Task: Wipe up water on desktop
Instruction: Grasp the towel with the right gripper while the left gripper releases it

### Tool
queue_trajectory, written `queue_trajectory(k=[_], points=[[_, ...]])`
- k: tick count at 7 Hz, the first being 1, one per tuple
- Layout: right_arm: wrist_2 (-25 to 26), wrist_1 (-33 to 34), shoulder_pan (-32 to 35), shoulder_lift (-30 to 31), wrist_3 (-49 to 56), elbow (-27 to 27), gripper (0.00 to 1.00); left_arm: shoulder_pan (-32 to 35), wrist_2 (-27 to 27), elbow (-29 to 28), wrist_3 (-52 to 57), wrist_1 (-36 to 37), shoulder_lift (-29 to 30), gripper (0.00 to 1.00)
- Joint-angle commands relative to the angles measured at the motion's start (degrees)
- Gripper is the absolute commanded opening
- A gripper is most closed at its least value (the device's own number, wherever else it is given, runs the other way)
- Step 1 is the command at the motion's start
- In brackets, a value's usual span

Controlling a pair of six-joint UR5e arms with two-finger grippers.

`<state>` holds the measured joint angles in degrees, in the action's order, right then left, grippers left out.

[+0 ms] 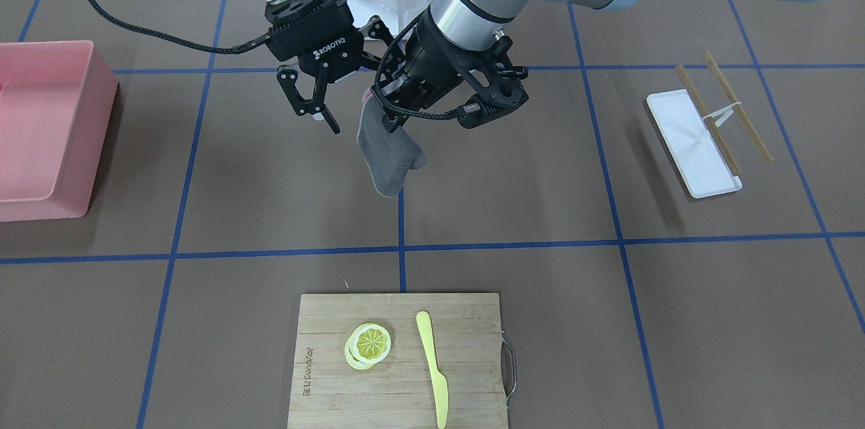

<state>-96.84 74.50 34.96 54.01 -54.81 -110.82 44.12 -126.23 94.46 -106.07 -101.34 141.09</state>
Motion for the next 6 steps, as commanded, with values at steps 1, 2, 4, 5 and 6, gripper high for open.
queue_trajectory(k=[1, 2, 4, 5, 6], points=[[4.6, -0.1, -3.1, 0.6, 0.2, -0.2, 1.0, 0.0, -0.1, 0.7, -0.7, 0.0, 0.2, 0.0], [5.4, -0.1, -4.1, 0.7, 0.1, -0.4, 0.89, 0.0, -0.1, 0.7, -0.9, 0.0, 0.2, 0.0], [5.4, -0.2, -4.6, 0.7, -0.7, -0.9, 0.12, -0.3, -0.1, 0.9, -0.9, 0.0, 0.0, 0.0], [5.3, -0.2, -4.7, 0.8, -0.7, -1.1, 0.0, -0.5, -0.1, 1.1, -1.0, 0.0, 0.0, 0.0], [5.3, -0.3, -4.7, 1.1, -0.6, -1.1, 0.0, -0.5, -0.1, 1.1, -1.2, 0.0, -0.1, 0.0]])
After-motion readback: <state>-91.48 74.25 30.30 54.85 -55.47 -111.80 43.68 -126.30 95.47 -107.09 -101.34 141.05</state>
